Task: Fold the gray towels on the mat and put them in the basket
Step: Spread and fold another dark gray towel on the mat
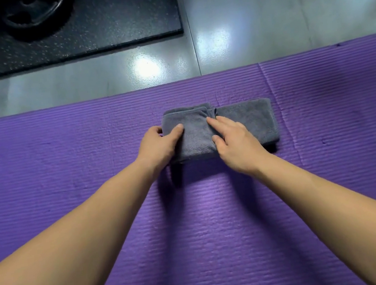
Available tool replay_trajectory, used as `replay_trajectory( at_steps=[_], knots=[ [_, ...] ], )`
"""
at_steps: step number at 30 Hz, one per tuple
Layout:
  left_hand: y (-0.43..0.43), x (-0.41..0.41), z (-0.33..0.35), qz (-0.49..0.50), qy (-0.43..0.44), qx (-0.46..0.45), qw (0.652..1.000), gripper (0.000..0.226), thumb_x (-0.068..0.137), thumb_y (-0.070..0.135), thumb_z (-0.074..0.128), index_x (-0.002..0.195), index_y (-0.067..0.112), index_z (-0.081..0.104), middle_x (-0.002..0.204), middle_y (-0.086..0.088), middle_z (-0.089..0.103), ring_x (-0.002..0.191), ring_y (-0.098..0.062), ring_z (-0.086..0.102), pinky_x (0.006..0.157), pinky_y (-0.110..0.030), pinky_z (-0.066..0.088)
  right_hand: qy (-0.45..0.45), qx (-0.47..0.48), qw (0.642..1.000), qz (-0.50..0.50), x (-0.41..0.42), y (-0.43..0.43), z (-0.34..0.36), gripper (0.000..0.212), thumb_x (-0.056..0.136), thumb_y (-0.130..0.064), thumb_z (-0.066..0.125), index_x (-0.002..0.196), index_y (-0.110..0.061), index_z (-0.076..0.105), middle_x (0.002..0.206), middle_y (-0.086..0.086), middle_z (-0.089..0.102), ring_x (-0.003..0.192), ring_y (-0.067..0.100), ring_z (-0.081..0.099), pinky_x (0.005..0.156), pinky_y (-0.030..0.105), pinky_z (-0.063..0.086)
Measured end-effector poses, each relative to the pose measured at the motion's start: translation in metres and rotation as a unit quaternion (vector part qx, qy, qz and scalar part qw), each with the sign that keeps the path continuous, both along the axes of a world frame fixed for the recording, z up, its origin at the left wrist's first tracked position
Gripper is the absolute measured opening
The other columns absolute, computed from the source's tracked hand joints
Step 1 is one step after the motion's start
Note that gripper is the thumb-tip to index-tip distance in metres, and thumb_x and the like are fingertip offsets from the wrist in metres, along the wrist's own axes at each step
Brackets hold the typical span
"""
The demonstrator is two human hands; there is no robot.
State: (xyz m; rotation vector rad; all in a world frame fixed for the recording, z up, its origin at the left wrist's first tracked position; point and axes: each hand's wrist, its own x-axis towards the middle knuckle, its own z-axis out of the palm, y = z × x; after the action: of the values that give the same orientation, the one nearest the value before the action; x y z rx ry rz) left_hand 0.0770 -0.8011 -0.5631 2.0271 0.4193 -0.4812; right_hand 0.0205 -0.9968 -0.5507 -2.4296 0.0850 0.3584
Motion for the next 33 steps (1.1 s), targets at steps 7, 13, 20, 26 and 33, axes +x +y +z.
replay_trajectory(
  at_steps=[7,13,20,26,33],
  knots=[
    [0.004,-0.002,-0.006,-0.001,0.006,-0.036,0.999,0.051,0.078,0.061,0.075,0.098,0.014,0.073,0.095,0.001,0.076,0.085,-0.015,0.068,0.083,-0.035,0.054,-0.013,-0.004,1.0,-0.007,-0.01,0.001,-0.008,0.05,0.105,-0.028,0.045,0.154,-0.023,0.039,0.159,0.003,0.037,0.135,0.032,0.039,0.117,0.039,0.028],
    [0.002,-0.002,0.001,-0.038,0.008,0.008,0.999,0.04,0.087,0.052,0.072,0.09,0.012,0.071,0.089,-0.001,0.074,0.081,-0.019,0.067,0.076,-0.033,0.052,0.003,-0.005,1.0,0.0,-0.012,0.0,-0.009,0.054,0.104,-0.041,0.043,0.155,-0.025,0.038,0.162,0.002,0.033,0.139,0.029,0.036,0.119,0.04,0.026],
    [0.006,-0.037,0.024,0.03,0.065,-0.114,0.991,0.049,0.075,0.047,0.078,0.108,0.015,0.064,0.103,-0.003,0.073,0.09,-0.019,0.072,0.068,-0.04,0.062,0.017,-0.004,1.0,0.003,-0.012,0.014,0.021,0.045,0.105,-0.047,0.038,0.139,-0.025,0.056,0.167,-0.005,0.013,0.148,0.022,0.015,0.119,0.048,0.026],
    [0.012,-0.073,0.057,0.06,0.089,-0.25,0.962,0.028,0.104,0.033,0.053,0.112,0.006,0.049,0.094,-0.007,0.063,0.062,-0.011,0.065,0.055,-0.029,0.052,0.062,-0.079,0.99,0.096,-0.032,0.038,0.031,0.08,0.089,-0.08,0.015,0.148,-0.033,0.042,0.161,-0.009,0.032,0.146,0.022,0.023,0.115,0.047,0.019],
    [0.007,-0.09,0.084,-0.041,-0.015,-0.225,0.973,0.034,0.092,-0.012,0.059,0.103,0.018,0.048,0.096,-0.012,0.055,0.074,-0.026,0.062,0.076,-0.034,0.06,0.159,0.488,0.85,-0.119,-0.031,0.016,0.029,0.067,0.095,-0.063,0.05,0.128,-0.006,0.062,0.116,0.004,0.075,0.116,0.011,0.066,0.105,0.029,0.048]
  ],
)
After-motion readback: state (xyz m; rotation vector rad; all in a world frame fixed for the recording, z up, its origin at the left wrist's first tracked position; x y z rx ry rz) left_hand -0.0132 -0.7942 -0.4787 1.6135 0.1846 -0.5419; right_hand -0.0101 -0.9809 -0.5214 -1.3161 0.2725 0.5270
